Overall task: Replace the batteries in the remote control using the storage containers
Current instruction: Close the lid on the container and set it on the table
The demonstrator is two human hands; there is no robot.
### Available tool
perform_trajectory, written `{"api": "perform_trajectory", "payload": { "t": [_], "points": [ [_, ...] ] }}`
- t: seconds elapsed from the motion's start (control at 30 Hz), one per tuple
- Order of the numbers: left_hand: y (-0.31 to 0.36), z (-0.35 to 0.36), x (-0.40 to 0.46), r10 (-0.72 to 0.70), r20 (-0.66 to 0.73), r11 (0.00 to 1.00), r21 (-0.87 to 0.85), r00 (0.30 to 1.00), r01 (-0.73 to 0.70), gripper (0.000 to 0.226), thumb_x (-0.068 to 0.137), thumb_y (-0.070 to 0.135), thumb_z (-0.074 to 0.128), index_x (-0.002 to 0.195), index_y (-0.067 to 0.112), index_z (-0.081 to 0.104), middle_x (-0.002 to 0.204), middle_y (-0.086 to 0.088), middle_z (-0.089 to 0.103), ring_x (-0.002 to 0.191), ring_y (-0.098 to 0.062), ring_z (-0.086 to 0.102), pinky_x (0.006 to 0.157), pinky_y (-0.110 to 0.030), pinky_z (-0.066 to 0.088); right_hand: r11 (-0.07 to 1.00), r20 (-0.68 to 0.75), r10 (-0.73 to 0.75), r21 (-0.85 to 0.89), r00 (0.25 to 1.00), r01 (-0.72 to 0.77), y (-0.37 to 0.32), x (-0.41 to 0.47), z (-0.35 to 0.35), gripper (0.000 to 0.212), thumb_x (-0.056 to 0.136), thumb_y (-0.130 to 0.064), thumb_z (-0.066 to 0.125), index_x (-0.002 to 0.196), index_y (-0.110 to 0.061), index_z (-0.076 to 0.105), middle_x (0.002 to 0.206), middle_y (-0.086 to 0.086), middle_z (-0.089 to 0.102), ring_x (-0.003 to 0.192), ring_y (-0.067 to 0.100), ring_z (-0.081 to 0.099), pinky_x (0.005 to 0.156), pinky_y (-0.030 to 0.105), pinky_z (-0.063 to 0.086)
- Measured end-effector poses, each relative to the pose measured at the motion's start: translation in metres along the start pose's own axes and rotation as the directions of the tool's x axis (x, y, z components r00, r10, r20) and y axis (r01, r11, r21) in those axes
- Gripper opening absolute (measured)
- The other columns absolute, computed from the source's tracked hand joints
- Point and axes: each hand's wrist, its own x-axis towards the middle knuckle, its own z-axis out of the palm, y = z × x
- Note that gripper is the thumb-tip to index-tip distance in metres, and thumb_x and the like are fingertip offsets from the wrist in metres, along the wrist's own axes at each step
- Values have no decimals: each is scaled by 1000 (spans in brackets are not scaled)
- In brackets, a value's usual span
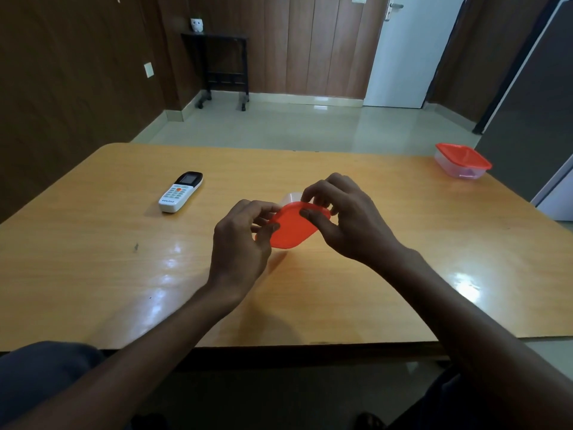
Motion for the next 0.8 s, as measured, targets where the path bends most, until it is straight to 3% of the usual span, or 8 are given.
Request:
{"api": "perform_trajectory", "payload": {
  "t": [0.1,0.27,0.4,0.47,0.53,0.67,0.8],
  "points": [
    [-2,1,-1,18,-5,1000,-2,1000,-18,32,83,2,78,113,11,73,104,-4,71,88,-13,67,74,-25,60,996,19,-83,-19,996,84,-2,2,-2,15,89,-14,71,101,-7,67,93,2,58,80,17,52,65,34,49],
    [1,1,2,-7,-36,999,-35,999,6,29,88,10,76,116,13,72,108,-2,71,95,-10,66,79,-23,59,999,-80,-45,22,996,47,-2,4,-5,13,88,-12,74,99,-6,70,90,-2,58,75,15,53,64,29,48],
    [-7,-2,10,-310,-32,947,-104,950,305,38,88,23,77,124,22,66,112,5,68,93,-9,65,76,-21,55,974,-185,208,130,960,-186,0,6,-4,13,92,-14,71,102,-8,65,91,1,63,76,15,57,65,21,49],
    [-11,-4,12,-482,33,840,-269,876,472,37,84,18,81,118,21,69,102,0,73,88,-14,72,77,-33,62,914,-109,377,203,920,-351,5,4,-2,13,95,-16,68,105,-11,63,93,0,63,79,15,59,67,24,52],
    [-9,-5,11,-538,95,761,-373,838,530,31,81,11,83,109,19,72,93,-5,75,86,-19,75,79,-42,64,868,-18,455,232,890,-439,10,0,2,14,97,-16,62,111,-14,59,100,1,62,84,16,60,73,34,57],
    [-2,-4,11,-414,90,874,-238,906,423,27,76,17,87,96,26,72,86,4,74,84,-14,72,77,-37,64,967,-123,246,-36,961,-252,10,-6,13,22,100,-34,52,101,-13,57,96,-1,52,82,14,49,66,28,40],
    [11,-1,6,-256,114,950,-154,960,272,27,78,21,85,101,26,73,90,10,72,85,-4,68,75,-20,58,928,-171,-25,-370,985,-41,1,-1,21,41,105,-42,43,81,-10,53,74,5,51,64,19,43,52,31,31]
  ]
}}
